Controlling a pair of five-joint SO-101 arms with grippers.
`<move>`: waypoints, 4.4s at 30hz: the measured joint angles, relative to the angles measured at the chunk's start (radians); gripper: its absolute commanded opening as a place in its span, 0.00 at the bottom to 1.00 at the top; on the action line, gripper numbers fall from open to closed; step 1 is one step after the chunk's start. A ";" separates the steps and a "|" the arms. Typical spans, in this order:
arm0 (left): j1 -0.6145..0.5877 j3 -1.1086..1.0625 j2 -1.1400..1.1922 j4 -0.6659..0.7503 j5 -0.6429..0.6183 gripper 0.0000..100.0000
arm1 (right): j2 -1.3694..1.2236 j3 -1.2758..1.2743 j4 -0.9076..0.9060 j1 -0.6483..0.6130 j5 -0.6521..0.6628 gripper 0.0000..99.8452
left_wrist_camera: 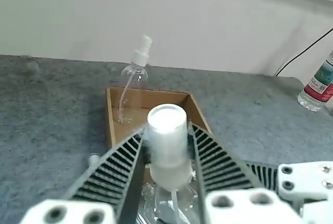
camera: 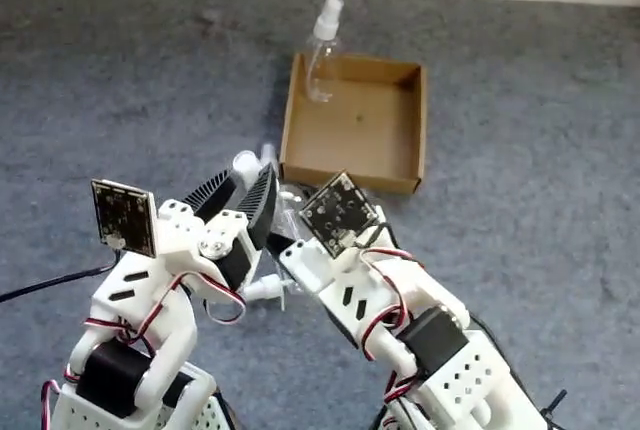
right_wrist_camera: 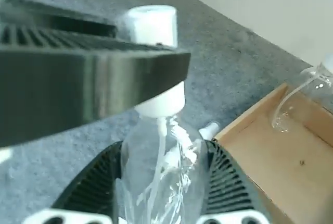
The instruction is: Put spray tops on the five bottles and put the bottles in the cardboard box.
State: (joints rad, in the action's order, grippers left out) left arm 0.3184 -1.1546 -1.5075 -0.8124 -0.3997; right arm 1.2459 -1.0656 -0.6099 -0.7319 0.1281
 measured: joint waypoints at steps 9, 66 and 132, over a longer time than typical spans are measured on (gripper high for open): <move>0.002 -0.012 0.000 0.003 0.129 0.17 | 0.002 -0.061 0.167 0.058 -0.147 0.00; -0.354 -0.049 0.015 0.075 0.187 0.18 | -0.245 0.023 0.163 -0.018 -0.074 0.00; -0.048 -0.175 0.017 0.060 0.430 0.03 | -1.117 0.620 0.500 0.555 -0.034 0.00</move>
State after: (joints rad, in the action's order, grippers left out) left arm 0.2708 -1.3295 -1.4906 -0.7526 0.0299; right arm 0.1289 -0.4457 -0.1097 -0.1765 0.0944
